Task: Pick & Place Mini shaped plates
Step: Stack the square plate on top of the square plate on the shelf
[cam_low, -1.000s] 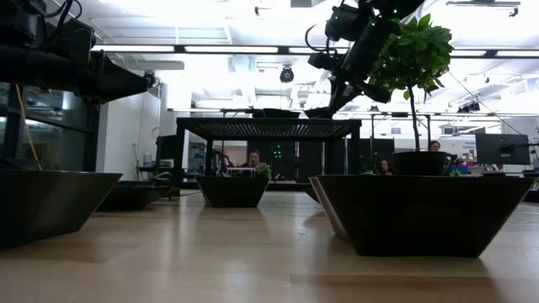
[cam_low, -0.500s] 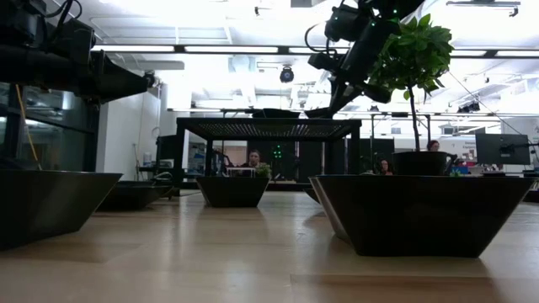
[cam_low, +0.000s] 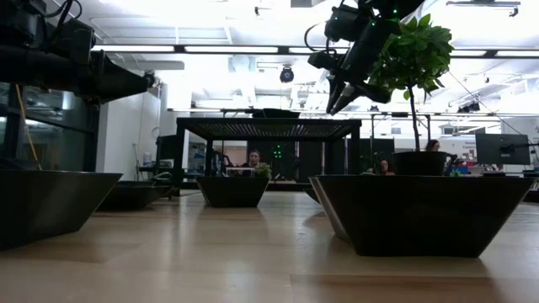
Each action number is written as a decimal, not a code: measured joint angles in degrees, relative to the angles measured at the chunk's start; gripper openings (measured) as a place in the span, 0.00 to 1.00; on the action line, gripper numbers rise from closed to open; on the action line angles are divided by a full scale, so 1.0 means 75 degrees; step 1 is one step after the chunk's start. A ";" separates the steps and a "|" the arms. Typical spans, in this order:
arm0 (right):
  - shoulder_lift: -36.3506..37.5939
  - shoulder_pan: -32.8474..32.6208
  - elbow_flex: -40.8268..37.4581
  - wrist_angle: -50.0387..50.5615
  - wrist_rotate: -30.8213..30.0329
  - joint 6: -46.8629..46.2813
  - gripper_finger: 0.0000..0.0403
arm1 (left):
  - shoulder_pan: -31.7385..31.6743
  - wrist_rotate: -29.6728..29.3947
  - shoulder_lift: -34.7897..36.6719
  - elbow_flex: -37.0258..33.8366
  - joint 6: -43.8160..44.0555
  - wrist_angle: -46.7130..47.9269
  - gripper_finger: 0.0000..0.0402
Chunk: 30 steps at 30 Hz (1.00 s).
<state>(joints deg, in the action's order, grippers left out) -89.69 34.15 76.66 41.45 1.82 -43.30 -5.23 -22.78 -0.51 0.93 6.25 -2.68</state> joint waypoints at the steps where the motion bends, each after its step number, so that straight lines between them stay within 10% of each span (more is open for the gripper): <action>1: 0.0000 0.0000 0.0000 0.0000 -0.0002 -0.0002 0.14 | -0.0001 0.0000 0.0002 0.0001 -0.0001 0.0000 0.29; 30: 0.0126 -0.0545 0.0000 0.0424 0.1389 0.1394 0.21 | -0.0001 -0.0001 -0.0001 0.0003 0.0001 0.0000 0.29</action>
<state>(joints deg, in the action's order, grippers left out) -88.74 30.07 76.66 44.63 12.23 -32.84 -5.23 -22.79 -0.51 0.95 6.26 -2.68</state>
